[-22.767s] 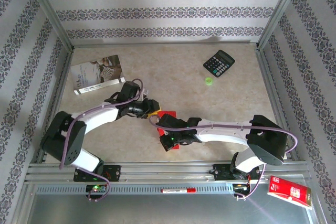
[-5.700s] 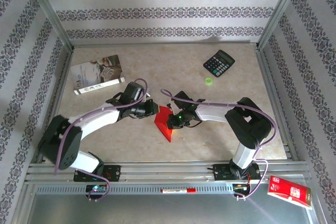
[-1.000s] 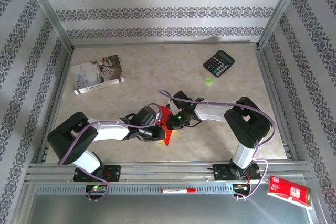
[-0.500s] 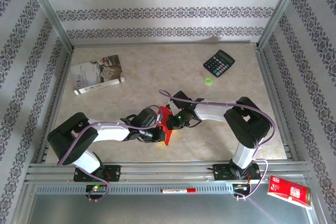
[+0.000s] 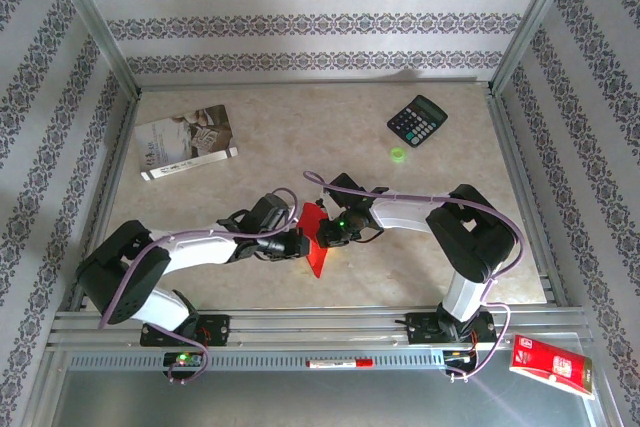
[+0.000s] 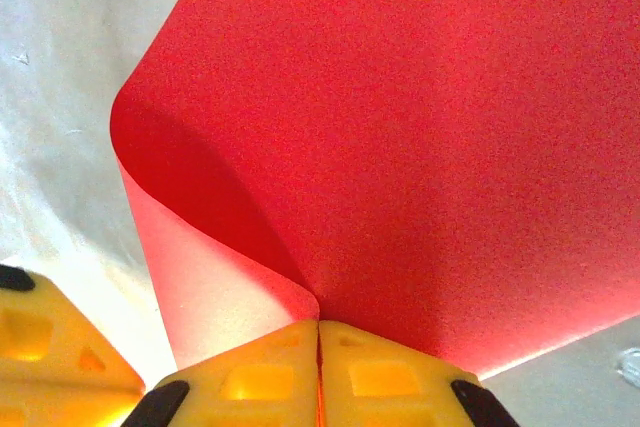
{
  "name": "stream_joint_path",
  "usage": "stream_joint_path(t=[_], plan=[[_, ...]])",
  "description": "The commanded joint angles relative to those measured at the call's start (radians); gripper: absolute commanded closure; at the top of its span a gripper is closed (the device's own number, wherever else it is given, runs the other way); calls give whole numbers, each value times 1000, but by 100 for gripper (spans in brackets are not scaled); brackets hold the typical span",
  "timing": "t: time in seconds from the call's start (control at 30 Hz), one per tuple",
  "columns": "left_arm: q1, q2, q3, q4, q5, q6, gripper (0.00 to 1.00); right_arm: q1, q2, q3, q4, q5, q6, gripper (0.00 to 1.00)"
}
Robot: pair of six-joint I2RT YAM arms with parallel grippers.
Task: Fold a paper plane with a square sheet of paper (pick it up from the middle)
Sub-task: Third fold the triangle at the center of the table.
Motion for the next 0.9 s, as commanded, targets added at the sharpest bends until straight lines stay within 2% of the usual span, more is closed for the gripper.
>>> stream_joint_path(t=[0.0, 0.37, 0.67, 0.87], plan=[[21, 36, 40, -32, 28, 32, 94, 14, 65, -20, -68, 45, -20, 92], [54, 128, 22, -49, -3, 85, 94, 13, 62, -23, -66, 45, -21, 92], [75, 27, 69, -88, 19, 87, 91, 12, 65, -20, -69, 43, -21, 92], [119, 62, 101, -101, 21, 102, 91, 12, 66, -19, -68, 42, -21, 92]])
